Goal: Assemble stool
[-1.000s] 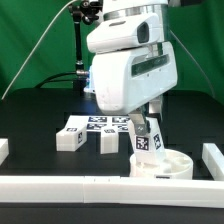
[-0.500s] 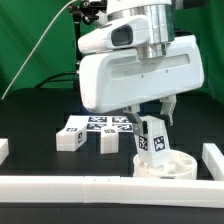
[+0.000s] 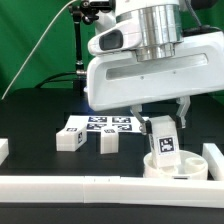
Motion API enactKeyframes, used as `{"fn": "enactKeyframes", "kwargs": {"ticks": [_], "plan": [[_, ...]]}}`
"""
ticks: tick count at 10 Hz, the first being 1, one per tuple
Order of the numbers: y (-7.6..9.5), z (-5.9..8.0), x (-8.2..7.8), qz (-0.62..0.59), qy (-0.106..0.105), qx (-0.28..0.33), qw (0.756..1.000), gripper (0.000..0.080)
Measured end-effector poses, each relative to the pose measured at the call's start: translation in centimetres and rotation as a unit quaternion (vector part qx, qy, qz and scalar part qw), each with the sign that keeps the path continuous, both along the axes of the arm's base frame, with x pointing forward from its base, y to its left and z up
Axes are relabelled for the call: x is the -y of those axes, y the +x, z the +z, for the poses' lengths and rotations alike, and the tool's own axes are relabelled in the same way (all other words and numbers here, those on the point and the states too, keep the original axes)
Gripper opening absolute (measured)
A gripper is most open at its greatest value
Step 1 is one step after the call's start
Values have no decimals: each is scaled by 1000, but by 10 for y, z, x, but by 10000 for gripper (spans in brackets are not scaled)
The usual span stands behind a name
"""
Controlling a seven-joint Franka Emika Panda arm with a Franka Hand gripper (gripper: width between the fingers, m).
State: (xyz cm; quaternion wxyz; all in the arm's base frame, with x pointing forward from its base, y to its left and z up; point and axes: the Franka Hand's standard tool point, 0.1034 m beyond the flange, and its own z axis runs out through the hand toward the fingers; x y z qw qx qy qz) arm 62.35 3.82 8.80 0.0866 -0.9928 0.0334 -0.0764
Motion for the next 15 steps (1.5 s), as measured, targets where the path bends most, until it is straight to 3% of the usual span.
{"fn": "enactKeyframes", "kwargs": {"ticks": [4, 8, 12, 15], "plan": [[3, 0, -17, -164, 31, -3, 986, 338], [5, 0, -27, -297, 57, -20, 953, 338], [9, 1, -25, -424, 96, -41, 900, 340], [9, 2, -24, -526, 125, -64, 839, 340]]}}
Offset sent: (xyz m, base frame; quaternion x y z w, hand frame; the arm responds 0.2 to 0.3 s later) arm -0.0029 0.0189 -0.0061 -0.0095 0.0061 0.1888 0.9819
